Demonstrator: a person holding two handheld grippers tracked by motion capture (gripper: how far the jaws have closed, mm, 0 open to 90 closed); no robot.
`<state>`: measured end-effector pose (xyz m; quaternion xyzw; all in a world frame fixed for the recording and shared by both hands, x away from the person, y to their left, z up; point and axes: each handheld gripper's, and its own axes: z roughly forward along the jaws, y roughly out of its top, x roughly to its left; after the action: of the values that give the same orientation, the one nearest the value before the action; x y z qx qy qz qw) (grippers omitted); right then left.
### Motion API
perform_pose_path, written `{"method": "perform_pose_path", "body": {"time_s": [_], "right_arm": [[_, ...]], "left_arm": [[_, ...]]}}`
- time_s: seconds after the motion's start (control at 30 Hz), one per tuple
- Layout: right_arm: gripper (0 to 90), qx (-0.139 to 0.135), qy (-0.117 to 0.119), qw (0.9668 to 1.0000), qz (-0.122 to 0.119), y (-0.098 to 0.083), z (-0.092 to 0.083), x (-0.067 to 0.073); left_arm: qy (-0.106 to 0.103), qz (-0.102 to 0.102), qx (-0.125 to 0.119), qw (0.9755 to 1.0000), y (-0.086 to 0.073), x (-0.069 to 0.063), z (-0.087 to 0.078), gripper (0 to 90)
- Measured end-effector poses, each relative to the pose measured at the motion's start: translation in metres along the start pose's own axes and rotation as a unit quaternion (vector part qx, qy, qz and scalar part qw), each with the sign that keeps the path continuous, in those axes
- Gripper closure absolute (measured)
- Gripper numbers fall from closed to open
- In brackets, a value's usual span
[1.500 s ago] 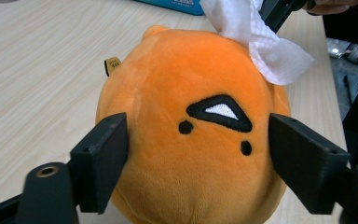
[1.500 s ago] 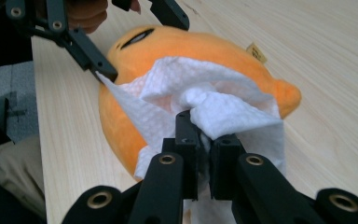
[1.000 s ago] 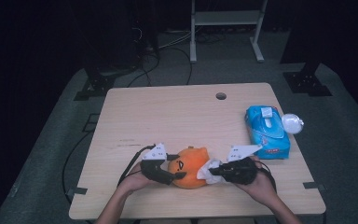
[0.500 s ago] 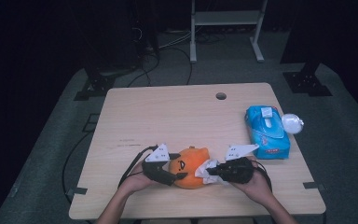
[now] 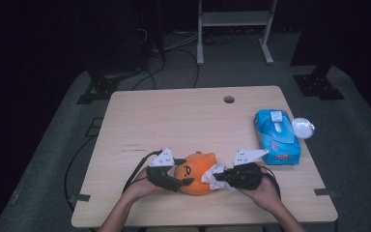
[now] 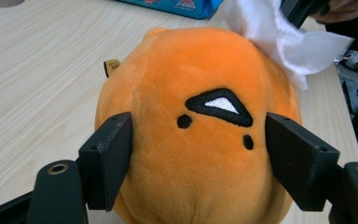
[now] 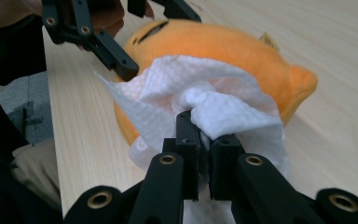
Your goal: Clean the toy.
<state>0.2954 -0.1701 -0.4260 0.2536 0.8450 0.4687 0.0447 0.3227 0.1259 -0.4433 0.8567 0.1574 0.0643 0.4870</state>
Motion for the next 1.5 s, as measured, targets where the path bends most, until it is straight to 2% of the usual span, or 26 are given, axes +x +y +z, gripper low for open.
{"method": "perform_pose_path", "body": {"time_s": [0.1, 0.17, 0.27, 0.47, 0.57, 0.67, 0.77, 0.83, 0.87, 0.97, 1.03, 1.13, 1.2, 1.3, 1.4, 1.47, 1.5], "right_arm": [[83.9, -0.019, 0.003, 0.9998, -0.005, 0.01, 0.0, 0.004], [83.9, -0.017, -0.007, 0.9996, -0.019, 0.016, 0.006, 0.009], [84.0, -0.012, -0.017, 0.9992, -0.033, 0.015, 0.013, 0.01], [84.0, 0.0, -0.029, 0.9992, -0.027, 0.003, 0.005, 0.002], [84.0, 0.004, -0.034, 0.9993, -0.017, -0.004, 0.0, -0.001], [83.9, -0.009, -0.031, 0.9994, -0.011, -0.002, -0.003, 0.003], [83.8, -0.02, -0.006, 0.9993, -0.031, 0.006, 0.001, 0.017], [83.8, -0.002, -0.013, 0.9985, -0.053, 0.008, 0.009, 0.023], [83.8, 0.001, -0.016, 0.9983, -0.056, 0.007, 0.01, 0.022], [84.0, 0.0, -0.033, 0.9985, -0.043, 0.004, 0.005, 0.011], [84.1, -0.012, -0.049, 0.9985, -0.02, 0.003, -0.002, 0.002], [84.0, -0.019, -0.051, 0.9984, -0.014, 0.003, -0.004, 0.001], [84.0, -0.009, -0.046, 0.9988, -0.016, 0.002, 0.002, 0.002], [84.0, 0.002, -0.046, 0.9988, -0.018, 0.0, 0.005, 0.002], [84.0, 0.001, -0.047, 0.9988, -0.014, -0.001, 0.001, 0.003], [84.0, -0.007, -0.05, 0.9982, -0.032, 0.002, -0.002, 0.01], [84.0, -0.012, -0.042, 0.9984, -0.037, 0.004, -0.001, 0.015]], "left_arm": [[-0.005, -0.006, -0.003, 1.0, -0.001, 0.002, 0.001, 25.8], [-0.004, -0.006, -0.001, 1.0, -0.001, 0.002, 0.001, 25.8], [-0.008, -0.009, -0.004, 0.9999, -0.002, 0.003, 0.0, 26.1], [-0.011, -0.011, -0.009, 0.9998, -0.003, 0.007, -0.002, 28.0], [-0.017, -0.015, -0.011, 0.9997, -0.004, 0.008, -0.001, 29.4], [-0.014, -0.025, -0.014, 0.9995, -0.005, 0.009, 0.0, 30.6], [-0.013, -0.046, -0.022, 0.9986, -0.007, 0.013, 0.001, 31.2], [-0.015, -0.048, -0.021, 0.9985, -0.007, 0.013, 0.0, 31.2], [-0.016, -0.049, -0.021, 0.9984, -0.007, 0.013, 0.0, 31.3], [-0.019, -0.051, -0.018, 0.9984, -0.007, 0.014, 0.0, 31.5], [-0.021, -0.047, -0.017, 0.9985, -0.007, 0.014, 0.0, 31.5], [-0.024, -0.049, -0.018, 0.9983, -0.008, 0.014, -0.001, 31.4], [-0.032, -0.051, -0.016, 0.9981, -0.007, 0.014, -0.003, 29.0], [-0.037, -0.055, -0.026, 0.9975, -0.004, 0.013, -0.007, 24.0], [-0.03, -0.046, -0.025, 0.9982, -0.003, 0.012, -0.005, 27.2], [-0.021, -0.059, -0.031, 0.9976, -0.002, 0.013, -0.004, 30.6], [-0.016, -0.069, -0.034, 0.9969, -0.002, 0.013, -0.002, 31.6]]}}
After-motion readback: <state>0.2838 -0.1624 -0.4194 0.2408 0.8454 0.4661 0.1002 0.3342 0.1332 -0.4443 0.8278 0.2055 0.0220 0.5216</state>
